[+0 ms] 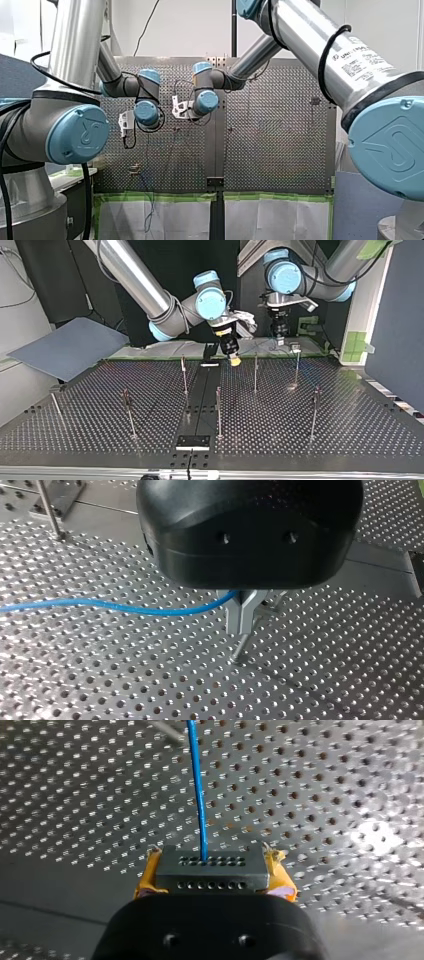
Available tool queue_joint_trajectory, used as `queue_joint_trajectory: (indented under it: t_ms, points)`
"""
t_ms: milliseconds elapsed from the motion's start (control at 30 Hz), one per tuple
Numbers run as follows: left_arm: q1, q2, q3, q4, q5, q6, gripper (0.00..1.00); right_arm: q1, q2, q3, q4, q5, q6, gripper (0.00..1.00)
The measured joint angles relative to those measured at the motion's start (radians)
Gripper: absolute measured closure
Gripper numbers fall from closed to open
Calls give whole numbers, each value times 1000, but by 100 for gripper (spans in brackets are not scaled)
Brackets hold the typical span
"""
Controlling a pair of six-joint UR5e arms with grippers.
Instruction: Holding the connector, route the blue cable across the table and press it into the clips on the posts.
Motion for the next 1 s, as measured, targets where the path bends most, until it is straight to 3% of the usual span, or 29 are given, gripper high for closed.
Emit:
queue_joint_trajectory:
  t_ms: [200,433,800,1000]
  points:
    - [1,-48,0,49,4,-22,98,-7,1,51,-12,-4,6,100]
    - [4,-62,0,98,46,-30,98,-18,3,104,-41,-31,22,100]
    - [12,-132,11,156,88,-24,98,-50,5,122,-91,-107,59,100]
    - [21,-166,28,177,118,-29,98,-71,7,121,-130,-166,85,100]
